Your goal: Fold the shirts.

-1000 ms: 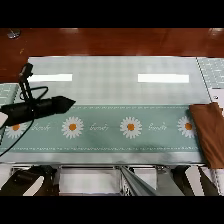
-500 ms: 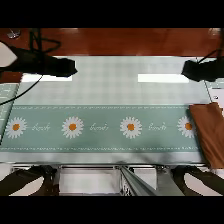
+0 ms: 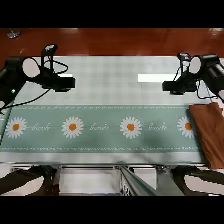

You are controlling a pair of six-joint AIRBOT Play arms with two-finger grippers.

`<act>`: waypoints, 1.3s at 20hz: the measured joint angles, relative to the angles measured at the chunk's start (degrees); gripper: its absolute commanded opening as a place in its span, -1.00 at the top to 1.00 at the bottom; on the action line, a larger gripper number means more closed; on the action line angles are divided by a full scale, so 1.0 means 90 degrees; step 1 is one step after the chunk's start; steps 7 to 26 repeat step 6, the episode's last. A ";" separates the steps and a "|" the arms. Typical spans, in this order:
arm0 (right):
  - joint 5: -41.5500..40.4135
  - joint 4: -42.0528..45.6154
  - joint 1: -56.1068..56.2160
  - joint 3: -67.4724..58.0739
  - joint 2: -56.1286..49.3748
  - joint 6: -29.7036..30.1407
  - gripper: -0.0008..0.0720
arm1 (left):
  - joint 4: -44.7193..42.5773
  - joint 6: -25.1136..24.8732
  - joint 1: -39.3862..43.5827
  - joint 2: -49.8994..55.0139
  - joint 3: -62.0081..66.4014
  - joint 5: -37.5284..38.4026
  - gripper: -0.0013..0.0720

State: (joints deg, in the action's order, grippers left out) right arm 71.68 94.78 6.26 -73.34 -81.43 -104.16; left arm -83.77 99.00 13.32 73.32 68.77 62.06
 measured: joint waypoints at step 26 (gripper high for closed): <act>0.0063 0.0063 0.0034 -0.0005 -0.0058 -0.0051 0.91 | -0.0075 0.0046 -0.0007 0.0027 -0.0034 -0.0010 0.89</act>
